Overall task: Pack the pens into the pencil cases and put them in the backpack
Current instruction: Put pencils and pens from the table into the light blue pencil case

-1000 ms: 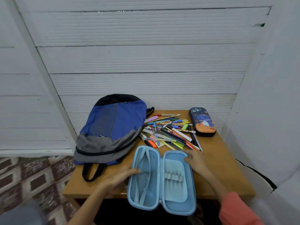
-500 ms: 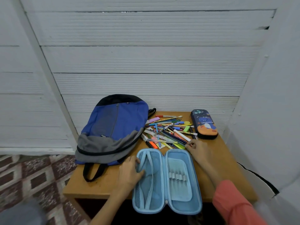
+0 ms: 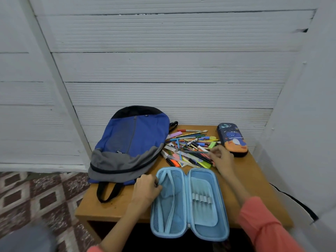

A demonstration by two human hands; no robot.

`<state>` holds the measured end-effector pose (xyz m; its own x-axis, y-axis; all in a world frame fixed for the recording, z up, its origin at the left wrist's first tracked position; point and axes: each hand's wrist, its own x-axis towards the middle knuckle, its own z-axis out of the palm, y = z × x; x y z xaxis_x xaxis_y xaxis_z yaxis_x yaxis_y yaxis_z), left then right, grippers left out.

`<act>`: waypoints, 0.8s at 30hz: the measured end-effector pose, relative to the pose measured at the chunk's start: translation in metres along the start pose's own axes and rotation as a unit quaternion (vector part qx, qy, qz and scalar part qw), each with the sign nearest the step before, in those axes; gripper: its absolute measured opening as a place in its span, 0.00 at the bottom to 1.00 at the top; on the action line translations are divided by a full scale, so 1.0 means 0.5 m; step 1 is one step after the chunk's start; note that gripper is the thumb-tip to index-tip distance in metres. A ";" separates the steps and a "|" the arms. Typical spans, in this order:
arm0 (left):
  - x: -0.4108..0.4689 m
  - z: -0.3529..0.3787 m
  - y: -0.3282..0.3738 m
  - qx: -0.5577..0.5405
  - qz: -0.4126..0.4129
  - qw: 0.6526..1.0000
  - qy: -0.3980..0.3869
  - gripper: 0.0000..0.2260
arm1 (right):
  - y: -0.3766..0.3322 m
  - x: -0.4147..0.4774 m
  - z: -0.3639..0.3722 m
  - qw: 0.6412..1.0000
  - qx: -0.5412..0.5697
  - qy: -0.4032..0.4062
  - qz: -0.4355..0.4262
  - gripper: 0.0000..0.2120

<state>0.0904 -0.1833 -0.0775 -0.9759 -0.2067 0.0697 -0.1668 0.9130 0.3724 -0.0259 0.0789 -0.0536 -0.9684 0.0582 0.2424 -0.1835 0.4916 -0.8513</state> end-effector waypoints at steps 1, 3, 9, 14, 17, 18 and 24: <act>0.001 0.000 -0.002 -0.017 -0.008 1.000 0.000 0.08 | -0.020 -0.002 -0.007 0.997 0.073 0.017 -0.008 0.07; 0.003 -0.004 -0.006 -0.056 -0.027 0.998 -0.003 0.07 | -0.066 -0.004 -0.018 0.982 0.177 0.055 -0.025 0.03; 0.012 -0.016 -0.012 -0.131 -0.062 0.989 -0.040 0.06 | -0.138 -0.020 0.020 0.966 0.256 0.035 0.017 0.02; 0.014 -0.016 -0.016 -0.161 -0.082 0.982 -0.062 0.07 | -0.122 -0.068 0.120 0.976 0.181 -0.086 0.087 0.01; 0.016 -0.014 -0.021 -0.188 -0.101 0.975 -0.067 0.07 | -0.111 -0.098 0.166 0.977 0.138 -0.131 0.096 0.03; 0.017 -0.013 -0.023 -0.197 -0.107 0.972 -0.070 0.08 | -0.108 -0.104 0.179 0.976 0.129 -0.144 0.103 0.04; 0.020 -0.009 -0.023 -0.243 -0.134 0.958 -0.078 0.08 | -0.109 -0.135 0.223 0.960 0.088 -0.231 0.130 0.06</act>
<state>0.0833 -0.1978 -0.0769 -0.9224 -0.3218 -0.2136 -0.3665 0.5549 0.7468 0.0308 -0.0485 -0.0755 -0.9497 -0.2518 -0.1863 0.0882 0.3557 -0.9304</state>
